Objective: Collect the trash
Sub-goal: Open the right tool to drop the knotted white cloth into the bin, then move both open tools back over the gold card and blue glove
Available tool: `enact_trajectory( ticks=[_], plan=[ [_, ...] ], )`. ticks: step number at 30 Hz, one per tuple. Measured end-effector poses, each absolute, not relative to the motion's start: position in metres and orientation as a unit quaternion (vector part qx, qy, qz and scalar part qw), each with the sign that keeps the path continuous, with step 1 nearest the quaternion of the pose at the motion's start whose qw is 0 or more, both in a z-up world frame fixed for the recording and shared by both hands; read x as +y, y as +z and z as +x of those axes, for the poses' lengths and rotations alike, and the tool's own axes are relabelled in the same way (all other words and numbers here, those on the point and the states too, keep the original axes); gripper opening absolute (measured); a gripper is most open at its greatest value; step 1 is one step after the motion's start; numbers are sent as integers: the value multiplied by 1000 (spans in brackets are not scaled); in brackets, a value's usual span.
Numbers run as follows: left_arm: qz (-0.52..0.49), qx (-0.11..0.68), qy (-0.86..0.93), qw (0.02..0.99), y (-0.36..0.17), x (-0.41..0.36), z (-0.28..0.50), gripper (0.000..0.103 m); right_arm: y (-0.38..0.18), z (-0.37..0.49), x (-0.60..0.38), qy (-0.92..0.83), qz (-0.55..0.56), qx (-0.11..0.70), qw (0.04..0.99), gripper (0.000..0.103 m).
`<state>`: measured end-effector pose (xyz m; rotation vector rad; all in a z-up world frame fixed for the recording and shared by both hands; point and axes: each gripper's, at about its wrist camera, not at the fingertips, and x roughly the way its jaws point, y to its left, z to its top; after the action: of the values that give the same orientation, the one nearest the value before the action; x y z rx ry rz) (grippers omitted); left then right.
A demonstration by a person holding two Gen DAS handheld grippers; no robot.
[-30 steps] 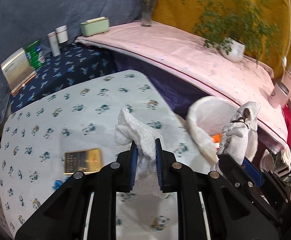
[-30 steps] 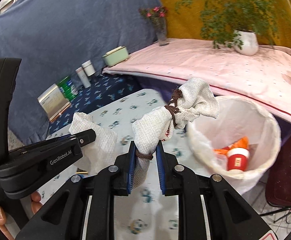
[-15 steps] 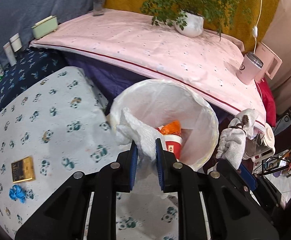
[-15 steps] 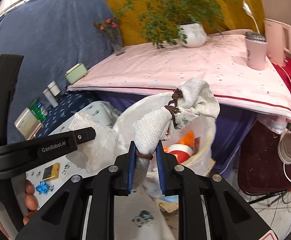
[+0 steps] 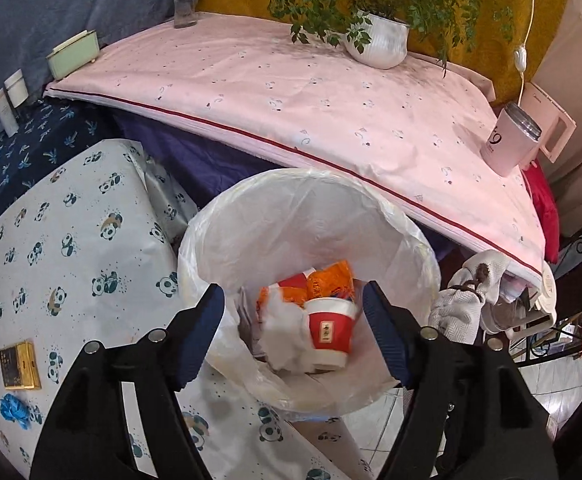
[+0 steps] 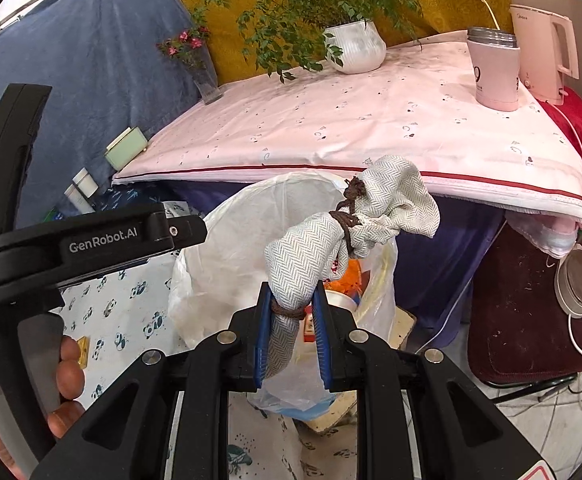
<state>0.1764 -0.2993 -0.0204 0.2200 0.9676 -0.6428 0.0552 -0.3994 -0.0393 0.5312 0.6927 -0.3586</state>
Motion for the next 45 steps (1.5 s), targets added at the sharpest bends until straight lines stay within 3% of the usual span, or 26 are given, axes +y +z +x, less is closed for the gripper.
enact_trajectory(
  ticks=[11, 17, 19, 22, 29, 45],
  plan=[
    [88, 443, -246, 858, -22, -253, 190, 69, -42, 85, -389, -150, 240, 343, 896, 19],
    [71, 438, -207, 872, -24, -215, 200, 74, -39, 104, -379, -147, 218, 347, 900, 24],
    [65, 437, -196, 875, -24, -200, 202, 76, -38, 109, -376, -147, 216, 347, 901, 40],
    [55, 434, -179, 881, -24, -179, 205, 82, -31, 111, -370, -153, 211, 335, 905, 51],
    [31, 425, -131, 895, -22, -128, 206, 89, -18, 119, -336, -128, 201, 334, 912, 52],
    [-62, 488, 53, 869, -70, 37, 202, 89, -30, 144, -206, -34, 148, 378, 913, 55]
  ],
)
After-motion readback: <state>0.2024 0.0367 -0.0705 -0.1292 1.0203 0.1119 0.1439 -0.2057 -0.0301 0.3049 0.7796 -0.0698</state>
